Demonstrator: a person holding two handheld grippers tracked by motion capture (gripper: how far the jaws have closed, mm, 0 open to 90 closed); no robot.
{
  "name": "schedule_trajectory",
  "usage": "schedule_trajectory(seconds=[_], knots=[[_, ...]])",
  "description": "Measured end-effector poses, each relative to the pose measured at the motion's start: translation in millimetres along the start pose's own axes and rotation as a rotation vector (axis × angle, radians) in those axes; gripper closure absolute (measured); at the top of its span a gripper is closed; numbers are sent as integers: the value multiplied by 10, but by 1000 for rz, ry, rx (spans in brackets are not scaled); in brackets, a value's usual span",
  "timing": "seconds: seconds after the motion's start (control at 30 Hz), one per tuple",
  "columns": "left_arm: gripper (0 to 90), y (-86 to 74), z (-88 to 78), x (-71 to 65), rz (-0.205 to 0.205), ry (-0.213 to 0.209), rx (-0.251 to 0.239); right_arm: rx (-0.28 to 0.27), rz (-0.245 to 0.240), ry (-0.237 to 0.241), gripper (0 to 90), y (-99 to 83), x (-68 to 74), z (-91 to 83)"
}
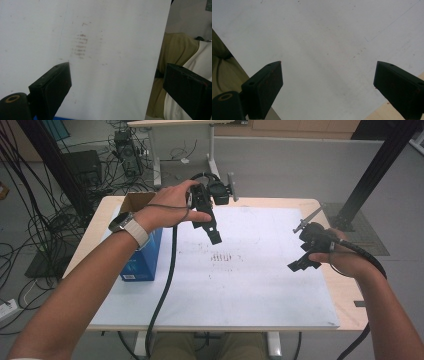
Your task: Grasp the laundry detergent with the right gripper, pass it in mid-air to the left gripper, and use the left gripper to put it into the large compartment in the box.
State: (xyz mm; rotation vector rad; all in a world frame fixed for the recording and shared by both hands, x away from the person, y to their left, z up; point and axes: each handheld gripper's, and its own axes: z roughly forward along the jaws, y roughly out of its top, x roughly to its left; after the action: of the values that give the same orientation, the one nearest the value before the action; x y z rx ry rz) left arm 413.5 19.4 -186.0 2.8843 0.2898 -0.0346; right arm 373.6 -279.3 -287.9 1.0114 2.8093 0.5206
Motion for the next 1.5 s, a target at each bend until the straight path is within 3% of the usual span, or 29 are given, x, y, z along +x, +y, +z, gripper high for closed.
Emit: schedule_trajectory(seconds=[1.5], knots=[[91,-35,94,-11,-7,-3,6,-6,5,-3,83,-24,-1,5]])
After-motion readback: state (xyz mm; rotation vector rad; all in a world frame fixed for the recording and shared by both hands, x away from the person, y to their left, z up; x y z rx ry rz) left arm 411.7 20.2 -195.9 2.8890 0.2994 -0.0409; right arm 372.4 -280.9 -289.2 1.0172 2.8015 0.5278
